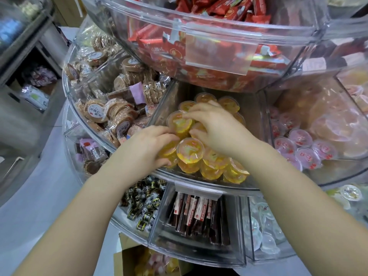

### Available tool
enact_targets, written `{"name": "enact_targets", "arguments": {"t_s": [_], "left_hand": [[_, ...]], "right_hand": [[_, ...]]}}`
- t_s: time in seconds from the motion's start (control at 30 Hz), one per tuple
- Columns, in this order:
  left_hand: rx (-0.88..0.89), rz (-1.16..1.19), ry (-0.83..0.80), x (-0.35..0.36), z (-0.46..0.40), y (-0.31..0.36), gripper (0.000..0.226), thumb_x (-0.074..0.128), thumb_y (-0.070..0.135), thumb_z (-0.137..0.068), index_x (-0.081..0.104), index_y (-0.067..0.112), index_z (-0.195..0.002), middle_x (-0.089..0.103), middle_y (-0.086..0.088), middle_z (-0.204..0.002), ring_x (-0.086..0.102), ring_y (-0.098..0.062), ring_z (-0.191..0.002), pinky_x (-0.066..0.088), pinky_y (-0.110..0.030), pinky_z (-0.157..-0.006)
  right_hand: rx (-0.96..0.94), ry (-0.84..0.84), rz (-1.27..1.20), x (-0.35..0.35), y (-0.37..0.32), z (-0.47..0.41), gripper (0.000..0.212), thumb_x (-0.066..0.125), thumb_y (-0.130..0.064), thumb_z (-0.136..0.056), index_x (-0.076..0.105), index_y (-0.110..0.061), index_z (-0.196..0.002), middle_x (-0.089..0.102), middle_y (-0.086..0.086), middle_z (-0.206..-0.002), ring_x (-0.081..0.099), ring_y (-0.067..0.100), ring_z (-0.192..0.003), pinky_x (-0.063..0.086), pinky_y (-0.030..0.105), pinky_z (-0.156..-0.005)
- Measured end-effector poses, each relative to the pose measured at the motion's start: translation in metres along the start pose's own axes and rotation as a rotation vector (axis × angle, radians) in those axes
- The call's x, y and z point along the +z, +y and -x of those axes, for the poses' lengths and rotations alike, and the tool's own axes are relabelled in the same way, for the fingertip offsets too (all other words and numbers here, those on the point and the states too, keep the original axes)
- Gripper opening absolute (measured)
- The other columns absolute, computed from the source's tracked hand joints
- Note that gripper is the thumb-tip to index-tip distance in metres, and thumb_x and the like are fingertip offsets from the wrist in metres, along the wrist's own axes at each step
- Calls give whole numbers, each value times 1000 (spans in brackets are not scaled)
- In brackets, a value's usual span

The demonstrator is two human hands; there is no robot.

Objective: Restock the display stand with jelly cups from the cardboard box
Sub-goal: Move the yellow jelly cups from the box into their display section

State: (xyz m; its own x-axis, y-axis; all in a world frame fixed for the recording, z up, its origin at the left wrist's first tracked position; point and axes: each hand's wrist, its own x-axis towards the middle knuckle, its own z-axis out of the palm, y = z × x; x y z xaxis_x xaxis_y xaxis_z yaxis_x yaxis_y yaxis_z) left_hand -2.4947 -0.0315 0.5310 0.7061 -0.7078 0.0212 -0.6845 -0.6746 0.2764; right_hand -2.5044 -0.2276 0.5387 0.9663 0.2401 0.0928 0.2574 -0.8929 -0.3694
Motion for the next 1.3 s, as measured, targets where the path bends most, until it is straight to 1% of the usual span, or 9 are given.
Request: {"name": "enact_targets", "arguments": {"t_s": [0.2, 0.33, 0.53, 0.67, 0.83, 0.97, 1.03, 1.17, 1.3], "left_hand": [[74, -49, 49, 1, -1, -1, 45, 78, -3, -61, 68, 8, -104, 67, -9, -108, 63, -29, -99, 50, -39, -85], [121, -35, 57, 1, 0, -3, 41, 79, -6, -56, 69, 6, -95, 69, -7, -104, 65, -28, -94, 55, -41, -78], [43, -35, -29, -1, -3, -5, 42, 78, 16, -71, 64, 13, -110, 60, -2, -119, 54, -22, -111, 45, -40, -93], [-12, -6, -28, -3, -6, -2, 53, 69, 33, -80, 54, 18, -128, 50, 1, -134, 44, -16, -124, 29, -24, -103], [-30, -94, -54, 2, -20, 10, 60, 49, 38, -92, 31, 13, -143, 31, -5, -149, 37, -22, -130, 26, -28, -106], [-21, -149, -71, 7, -27, 8, 49, 42, 33, -96, 33, 16, -141, 29, -3, -151, 37, -21, -129, 25, -29, -107], [-35, -152, -73, 8, -28, 8, 47, 42, 30, -96, 35, 16, -140, 29, -2, -151, 37, -22, -128, 25, -29, -107], [-41, 30, 75, 7, -22, 13, 41, 51, 21, -93, 47, 14, -134, 40, -2, -145, 40, -20, -129, 25, -24, -107], [-60, 385, 357, -4, 16, 10, 28, 57, 14, -90, 62, 23, -116, 56, 13, -124, 49, -1, -117, 32, -10, -100]], "right_hand": [[-57, -204, 51, 8, -2, -42, 43, 68, -31, -76, 59, -26, -118, 57, -4, -123, 44, 21, -113, 39, 39, -99], [-67, -218, -83, 5, 3, -45, 38, 71, -27, -72, 63, -24, -109, 63, -4, -112, 42, 9, -100, 35, 22, -86], [-101, -235, 14, 5, 1, -42, 40, 66, -30, -80, 61, -17, -118, 59, 0, -123, 45, 17, -112, 37, 26, -97], [-52, -254, 15, -8, 5, -35, 51, 68, -23, -81, 53, -17, -130, 33, 0, -150, 34, 17, -135, 25, 23, -107], [90, 1, 2, -22, 16, 6, 43, 51, 1, -86, 58, -14, -126, 53, 5, -135, 48, 22, -125, 36, 31, -107], [129, 45, -31, -12, 17, 39, 43, 50, 7, -81, 64, -9, -118, 62, 9, -124, 53, 28, -119, 41, 37, -103], [157, 88, -74, -8, 19, 50, 38, 50, 5, -83, 65, -8, -115, 63, 8, -121, 54, 26, -116, 41, 33, -101], [284, 333, -286, -10, 16, 70, 34, 50, 5, -86, 69, -14, -108, 66, -5, -105, 57, 7, -98, 39, 7, -86], [283, 426, -500, -13, -14, 84, 30, 56, -7, -88, 67, -34, -98, 64, -22, -93, 60, -2, -87, 43, 5, -71]]}}
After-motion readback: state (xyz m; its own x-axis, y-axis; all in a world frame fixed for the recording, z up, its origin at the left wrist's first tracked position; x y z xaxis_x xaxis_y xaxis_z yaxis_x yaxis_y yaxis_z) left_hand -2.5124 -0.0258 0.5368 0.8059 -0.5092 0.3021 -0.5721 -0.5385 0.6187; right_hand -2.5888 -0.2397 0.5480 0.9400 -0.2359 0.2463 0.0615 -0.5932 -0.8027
